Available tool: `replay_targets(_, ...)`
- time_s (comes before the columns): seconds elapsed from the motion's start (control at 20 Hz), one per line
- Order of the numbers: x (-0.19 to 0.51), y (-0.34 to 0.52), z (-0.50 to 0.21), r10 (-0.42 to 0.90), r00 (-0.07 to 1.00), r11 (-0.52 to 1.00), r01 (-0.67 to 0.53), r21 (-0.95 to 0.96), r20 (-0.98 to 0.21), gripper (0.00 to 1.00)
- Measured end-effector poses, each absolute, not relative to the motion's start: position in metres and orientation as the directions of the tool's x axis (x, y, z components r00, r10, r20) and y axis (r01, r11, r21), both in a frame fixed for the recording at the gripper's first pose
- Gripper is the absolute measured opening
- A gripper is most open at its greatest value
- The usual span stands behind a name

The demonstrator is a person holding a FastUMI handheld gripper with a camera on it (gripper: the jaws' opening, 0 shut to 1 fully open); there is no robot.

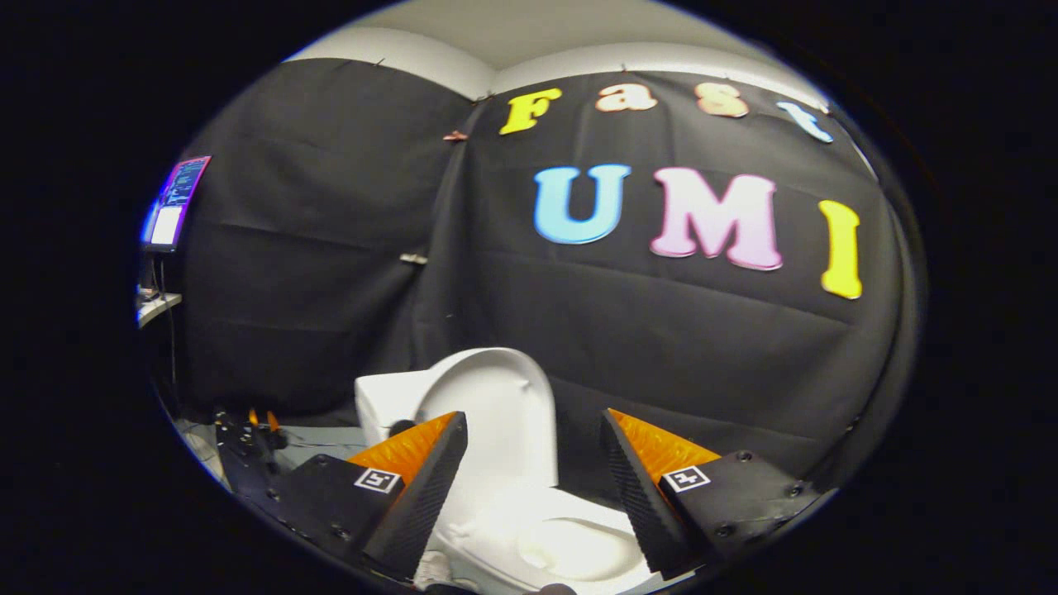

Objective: Open the toilet lid.

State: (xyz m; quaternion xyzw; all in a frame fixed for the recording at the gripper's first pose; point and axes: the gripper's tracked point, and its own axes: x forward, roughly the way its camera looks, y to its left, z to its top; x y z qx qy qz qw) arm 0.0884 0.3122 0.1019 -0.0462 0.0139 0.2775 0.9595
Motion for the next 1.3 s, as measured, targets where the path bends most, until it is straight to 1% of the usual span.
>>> replay_targets(0.1,0.093,0.236,0.12,0.416,0.909,0.902,-0.408,-0.138,0.03,0.99)
replay_targets(0.15,0.089,0.208,0.121,0.375,0.926,0.92,-0.366,-0.143,0.044,0.99)
replay_targets(0.35,0.066,0.083,0.1,0.186,0.981,0.979,-0.18,-0.093,0.053,0.99)
replay_targets(0.5,0.048,0.025,0.079,0.095,0.994,0.994,-0.092,-0.06,0.047,0.99)
replay_targets(0.65,0.031,0.007,0.062,0.101,0.994,0.995,-0.101,-0.003,0.046,0.99)
replay_targets(0.85,0.027,0.003,0.039,0.12,0.993,0.993,-0.12,0.009,0.022,0.99)
replay_targets(1.3,0.02,-0.008,0.043,0.106,0.994,0.994,-0.108,0.033,0.037,0.99)
